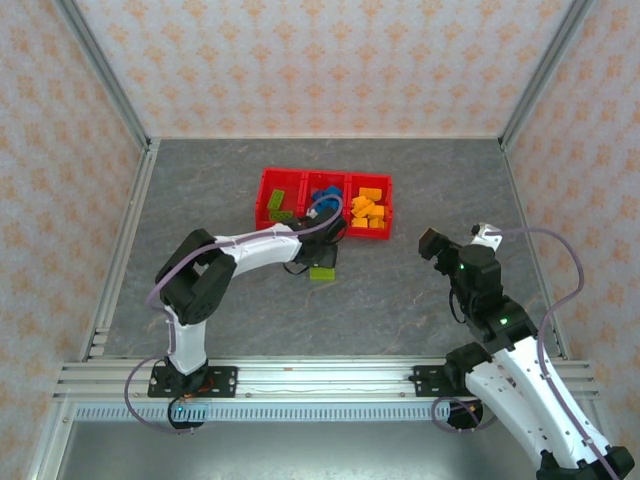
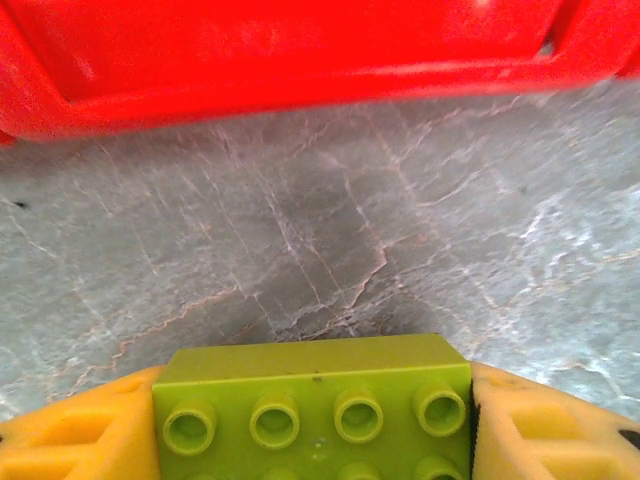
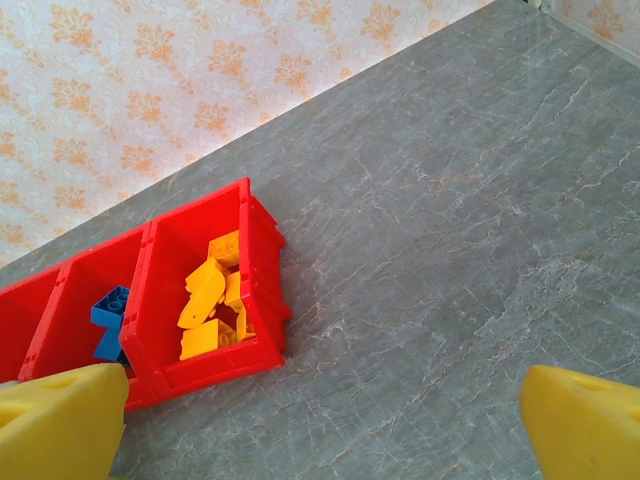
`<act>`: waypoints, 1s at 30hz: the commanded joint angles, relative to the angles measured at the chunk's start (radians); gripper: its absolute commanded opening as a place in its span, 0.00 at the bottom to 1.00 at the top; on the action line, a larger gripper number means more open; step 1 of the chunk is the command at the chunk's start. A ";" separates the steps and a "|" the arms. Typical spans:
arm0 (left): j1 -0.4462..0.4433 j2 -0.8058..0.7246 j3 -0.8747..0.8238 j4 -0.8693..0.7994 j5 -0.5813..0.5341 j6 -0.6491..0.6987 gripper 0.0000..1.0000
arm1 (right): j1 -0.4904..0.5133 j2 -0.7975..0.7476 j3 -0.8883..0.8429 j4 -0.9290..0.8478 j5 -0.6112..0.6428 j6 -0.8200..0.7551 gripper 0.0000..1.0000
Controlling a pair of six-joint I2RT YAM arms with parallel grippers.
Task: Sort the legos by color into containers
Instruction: Pick up the lego from the center of the table, then place the lego in the container.
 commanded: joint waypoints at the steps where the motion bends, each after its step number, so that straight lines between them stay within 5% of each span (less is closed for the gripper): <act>1: 0.029 -0.070 0.014 -0.023 -0.056 0.016 0.44 | -0.001 -0.008 -0.007 0.008 0.032 0.007 1.00; 11: 0.192 -0.101 0.154 -0.061 -0.075 0.133 0.44 | -0.001 -0.007 -0.001 -0.004 0.027 0.008 1.00; 19: 0.298 0.069 0.356 -0.087 -0.083 0.200 0.42 | -0.001 -0.012 0.001 -0.010 0.038 0.011 1.00; 30: 0.379 0.222 0.479 -0.053 0.073 0.189 0.42 | -0.001 -0.002 0.001 -0.012 0.047 0.007 1.00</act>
